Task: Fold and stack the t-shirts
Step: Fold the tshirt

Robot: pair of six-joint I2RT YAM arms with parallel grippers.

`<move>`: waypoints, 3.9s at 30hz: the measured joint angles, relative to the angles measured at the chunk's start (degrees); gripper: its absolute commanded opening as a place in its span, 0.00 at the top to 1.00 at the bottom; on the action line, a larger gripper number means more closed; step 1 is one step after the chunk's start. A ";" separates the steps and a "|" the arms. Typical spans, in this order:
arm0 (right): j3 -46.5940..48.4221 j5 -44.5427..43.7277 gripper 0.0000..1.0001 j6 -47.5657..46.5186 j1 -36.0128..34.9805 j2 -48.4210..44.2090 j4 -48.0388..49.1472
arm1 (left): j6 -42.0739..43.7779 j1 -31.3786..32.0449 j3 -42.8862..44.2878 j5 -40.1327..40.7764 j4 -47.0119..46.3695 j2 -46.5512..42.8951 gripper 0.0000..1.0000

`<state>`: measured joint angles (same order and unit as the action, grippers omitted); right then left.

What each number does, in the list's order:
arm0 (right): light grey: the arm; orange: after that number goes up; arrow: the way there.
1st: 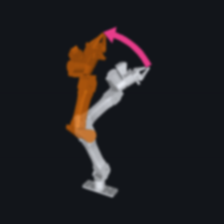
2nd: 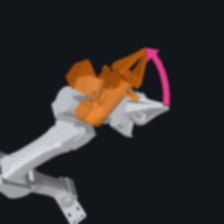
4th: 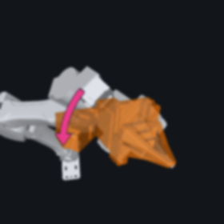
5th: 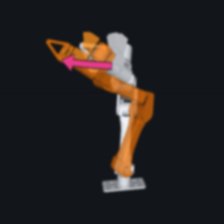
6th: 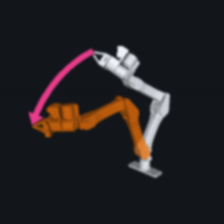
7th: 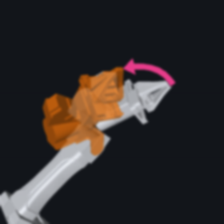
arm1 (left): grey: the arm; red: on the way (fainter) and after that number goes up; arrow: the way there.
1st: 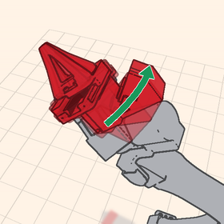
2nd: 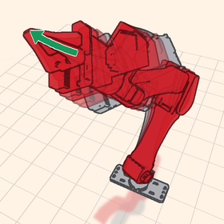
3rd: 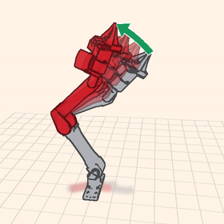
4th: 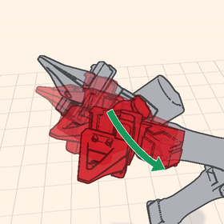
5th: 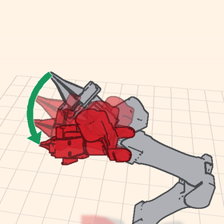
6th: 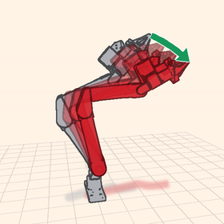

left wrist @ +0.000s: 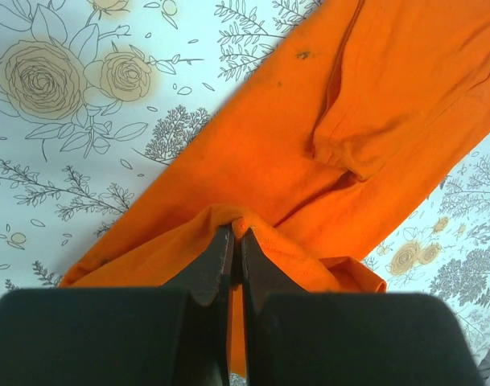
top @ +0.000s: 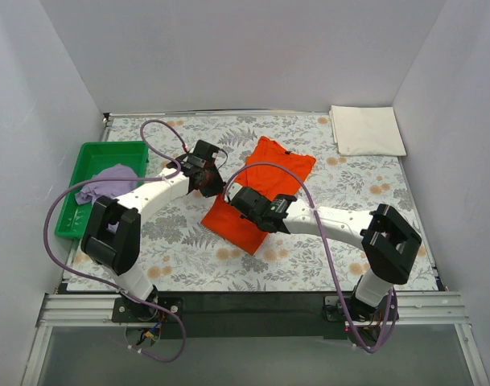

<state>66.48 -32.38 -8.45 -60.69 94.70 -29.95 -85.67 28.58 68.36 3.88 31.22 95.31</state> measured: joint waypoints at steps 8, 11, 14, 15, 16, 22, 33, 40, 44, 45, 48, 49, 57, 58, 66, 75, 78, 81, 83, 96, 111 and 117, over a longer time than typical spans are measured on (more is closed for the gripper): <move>-0.79 -2.47 0.99 -1.51 0.94 2.23 2.62 | 0.02 -0.13 0.00 -0.07 -2.69 1.66 1.00; -0.81 -3.17 0.99 -2.10 1.31 3.30 3.32 | 0.11 -0.15 0.00 -0.09 -3.87 2.73 1.00; -1.18 -3.54 0.99 -2.32 1.70 4.04 4.15 | 0.24 -0.20 0.02 -0.11 -4.74 3.91 1.00; -1.38 -3.61 0.99 -2.34 1.84 4.35 4.63 | 0.31 -0.22 0.02 -0.11 -4.90 4.33 1.00; -1.49 -3.69 0.99 -2.34 1.95 4.68 4.85 | 0.35 -0.24 0.02 -0.15 -5.11 4.70 1.00; -1.86 -4.02 0.99 -2.47 2.34 6.64 6.03 | 0.66 -0.26 0.02 -0.39 -6.84 6.51 1.00; -3.19 -4.07 0.96 -2.45 3.30 7.80 8.11 | 1.70 -0.24 0.02 -0.76 -9.20 8.52 1.00; -3.21 -3.67 0.70 -2.19 3.54 7.91 8.17 | 2.93 -0.26 0.02 -0.55 -10.56 8.57 0.72; -3.21 -3.63 0.64 -1.77 4.59 7.89 7.85 | 3.96 -0.57 0.09 0.61 -10.97 8.57 0.48; -3.21 -3.58 0.64 -1.62 5.05 7.89 7.80 | 4.22 -0.72 0.15 0.81 -11.04 8.57 0.45; -3.21 -2.69 0.64 -0.46 6.91 7.23 7.28 | 5.22 -1.09 0.48 1.55 -11.13 8.09 0.32; -3.21 -2.29 0.64 -0.09 7.48 6.71 7.06 | 5.60 -1.09 0.48 1.77 -11.13 7.58 0.31; -0.33 5.14 0.64 3.52 9.07 0.15 5.46 | 8.76 -1.25 -5.81 2.51 -11.52 -6.29 0.39; 0.42 6.93 0.66 3.85 9.07 -0.35 5.60 | 8.96 -1.25 -7.21 2.49 -11.58 -8.35 0.42; 4.90 20.15 0.71 5.92 9.22 2.16 8.37 | 10.99 -1.25 -14.58 -0.50 -11.85 -10.38 0.59; -0.66 27.78 0.73 10.78 17.55 7.78 13.94 | 12.46 -1.25 -16.39 -5.68 -13.20 -0.94 0.69; -3.32 29.16 0.73 11.50 21.55 7.78 14.75 | 9.92 -1.42 -18.71 -8.33 -14.88 -1.79 0.71; -3.74 30.56 0.73 11.52 24.55 7.78 15.65 | 5.51 -0.81 -21.64 -10.67 -16.70 -3.48 0.73; -3.74 31.15 0.73 11.23 26.10 7.80 16.09 | 1.62 1.29 -23.85 -11.65 -17.55 -5.01 0.71; -11.37 45.07 0.68 17.94 30.67 -8.63 18.91 | -10.43 9.77 -27.78 -9.70 -11.19 -24.11 0.53; -47.69 64.11 0.68 31.98 31.61 -22.43 41.00 | -9.49 11.58 -38.93 -16.76 -22.80 -20.72 0.86; -50.62 66.79 0.69 32.33 34.18 -22.32 46.56 | -15.26 11.50 -44.33 -12.92 -22.49 -23.74 0.87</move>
<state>15.86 34.41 23.88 -26.50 72.38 16.60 -100.92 40.07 24.03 -9.04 8.73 71.57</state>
